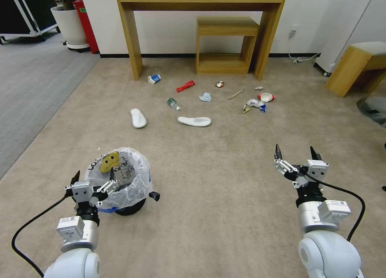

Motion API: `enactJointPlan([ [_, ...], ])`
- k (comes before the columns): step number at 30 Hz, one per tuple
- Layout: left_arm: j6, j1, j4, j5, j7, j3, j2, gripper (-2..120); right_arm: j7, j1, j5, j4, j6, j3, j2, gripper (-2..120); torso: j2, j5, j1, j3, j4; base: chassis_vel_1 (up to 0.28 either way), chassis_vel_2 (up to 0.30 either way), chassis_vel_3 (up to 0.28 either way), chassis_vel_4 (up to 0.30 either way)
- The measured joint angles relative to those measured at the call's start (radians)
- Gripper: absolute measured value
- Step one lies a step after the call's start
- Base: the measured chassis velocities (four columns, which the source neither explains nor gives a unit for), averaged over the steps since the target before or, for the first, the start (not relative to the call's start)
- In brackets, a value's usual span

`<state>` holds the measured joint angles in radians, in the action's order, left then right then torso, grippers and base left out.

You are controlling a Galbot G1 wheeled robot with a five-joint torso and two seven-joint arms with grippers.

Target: Pick up the trash bin and place the garbage on the floor into it.

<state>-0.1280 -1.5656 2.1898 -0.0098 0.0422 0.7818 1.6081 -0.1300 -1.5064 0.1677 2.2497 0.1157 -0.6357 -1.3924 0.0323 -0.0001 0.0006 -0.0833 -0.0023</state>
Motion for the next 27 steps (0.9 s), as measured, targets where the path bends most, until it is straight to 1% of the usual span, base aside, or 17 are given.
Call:
enactJointPlan([
  [18, 0.002, -0.001, -0.001, 0.001, -0.002, -0.001, 0.000, 100, 0.001, 0.009, -0.005, -0.016, -0.003, 0.009, -0.008, 100, 0.000, 0.0000, 0.000, 0.000, 0.0000, -0.006, 0.009, 0.007, -0.007],
  [27, 0.006, -0.004, -0.001, 0.004, -0.002, -0.001, 0.000, 100, 0.001, 0.013, -0.008, -0.020, -0.002, 0.011, -0.011, 100, 0.000, 0.0000, 0.000, 0.000, 0.0000, -0.063, 0.058, 0.066, -0.064],
])
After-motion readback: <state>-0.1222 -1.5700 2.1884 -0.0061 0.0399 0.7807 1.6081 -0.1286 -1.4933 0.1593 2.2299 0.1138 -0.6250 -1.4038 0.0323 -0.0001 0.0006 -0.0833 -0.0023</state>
